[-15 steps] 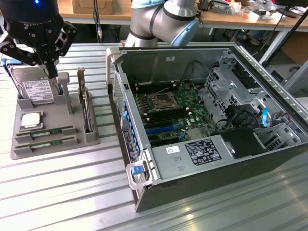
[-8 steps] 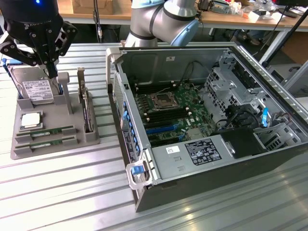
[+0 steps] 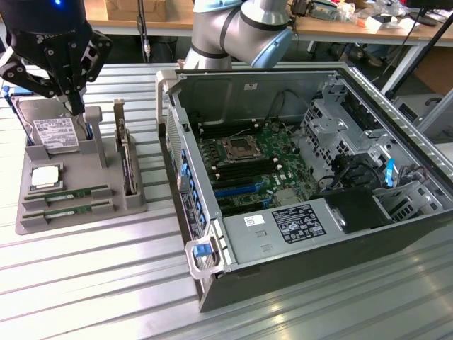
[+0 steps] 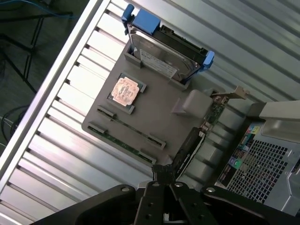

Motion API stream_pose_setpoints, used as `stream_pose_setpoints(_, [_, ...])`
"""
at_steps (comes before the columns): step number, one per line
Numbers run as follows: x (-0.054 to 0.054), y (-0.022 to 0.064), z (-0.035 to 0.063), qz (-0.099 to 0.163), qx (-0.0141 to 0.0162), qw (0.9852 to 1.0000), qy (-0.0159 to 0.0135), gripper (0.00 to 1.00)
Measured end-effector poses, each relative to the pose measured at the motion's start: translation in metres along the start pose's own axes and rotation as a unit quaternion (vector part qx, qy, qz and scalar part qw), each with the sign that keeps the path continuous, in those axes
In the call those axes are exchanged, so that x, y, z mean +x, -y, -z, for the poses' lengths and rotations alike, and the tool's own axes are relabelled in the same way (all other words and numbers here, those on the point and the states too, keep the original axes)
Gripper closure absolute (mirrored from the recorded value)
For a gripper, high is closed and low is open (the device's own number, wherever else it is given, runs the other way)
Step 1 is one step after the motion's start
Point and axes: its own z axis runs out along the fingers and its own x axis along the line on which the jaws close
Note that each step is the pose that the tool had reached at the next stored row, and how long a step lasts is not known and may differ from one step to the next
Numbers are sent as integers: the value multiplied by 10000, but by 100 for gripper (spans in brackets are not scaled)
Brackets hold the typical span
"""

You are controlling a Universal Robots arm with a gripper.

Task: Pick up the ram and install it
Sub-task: 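Pick up the ram and move it above insertion slot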

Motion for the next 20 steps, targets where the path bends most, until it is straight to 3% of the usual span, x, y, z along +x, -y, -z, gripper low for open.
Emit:
stream_pose_setpoints(9, [0,0,0,277,-1,9996,-13,89])
stream_pose_setpoints(20, [0,0,0,623,-3,9981,-29,89])
